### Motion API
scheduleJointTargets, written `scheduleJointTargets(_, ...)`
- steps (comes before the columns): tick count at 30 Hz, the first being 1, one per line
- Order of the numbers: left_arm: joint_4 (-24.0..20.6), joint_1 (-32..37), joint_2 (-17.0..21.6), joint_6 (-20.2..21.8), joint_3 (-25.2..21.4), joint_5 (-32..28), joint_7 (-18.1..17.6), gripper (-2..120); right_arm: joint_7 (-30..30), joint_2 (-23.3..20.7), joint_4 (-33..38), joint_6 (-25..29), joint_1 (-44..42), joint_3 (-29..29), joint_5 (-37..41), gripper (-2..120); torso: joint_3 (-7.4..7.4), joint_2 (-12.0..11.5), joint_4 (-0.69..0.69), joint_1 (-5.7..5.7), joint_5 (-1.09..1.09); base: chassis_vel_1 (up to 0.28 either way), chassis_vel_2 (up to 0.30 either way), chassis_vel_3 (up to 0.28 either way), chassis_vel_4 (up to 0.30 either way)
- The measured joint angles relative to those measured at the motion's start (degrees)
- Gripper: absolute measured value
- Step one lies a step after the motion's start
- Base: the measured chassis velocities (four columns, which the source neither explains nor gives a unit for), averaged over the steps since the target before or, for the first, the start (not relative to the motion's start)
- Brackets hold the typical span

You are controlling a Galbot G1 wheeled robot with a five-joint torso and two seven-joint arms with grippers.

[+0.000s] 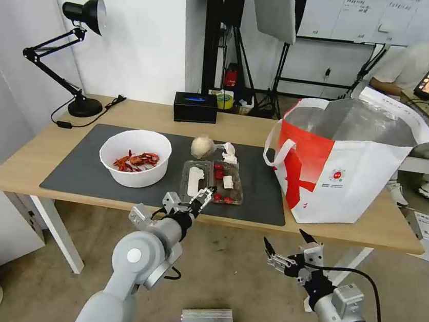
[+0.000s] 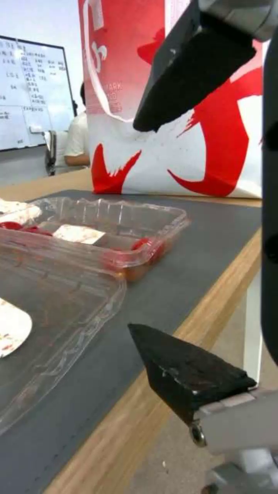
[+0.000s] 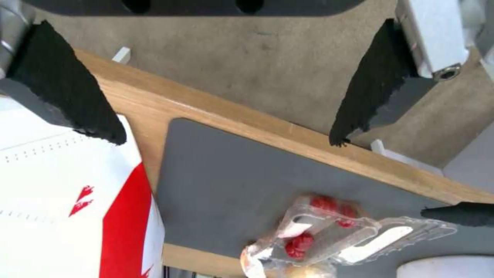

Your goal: Pick up the trash from the table and place it into the takeout bag.

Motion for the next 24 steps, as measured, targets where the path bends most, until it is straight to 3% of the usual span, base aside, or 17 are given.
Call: scheduleJointTargets(24, 2.9, -2.4, -1.0, -0.8, 1.3, 0.3, -1.1, 100, -0.1, 1.7, 0.2, 0.5, -1.1, -0.1, -1.4, 100, 0.00, 0.0, 0.00, 0.00, 0.00, 0.000, 0.000, 0.000, 0.000)
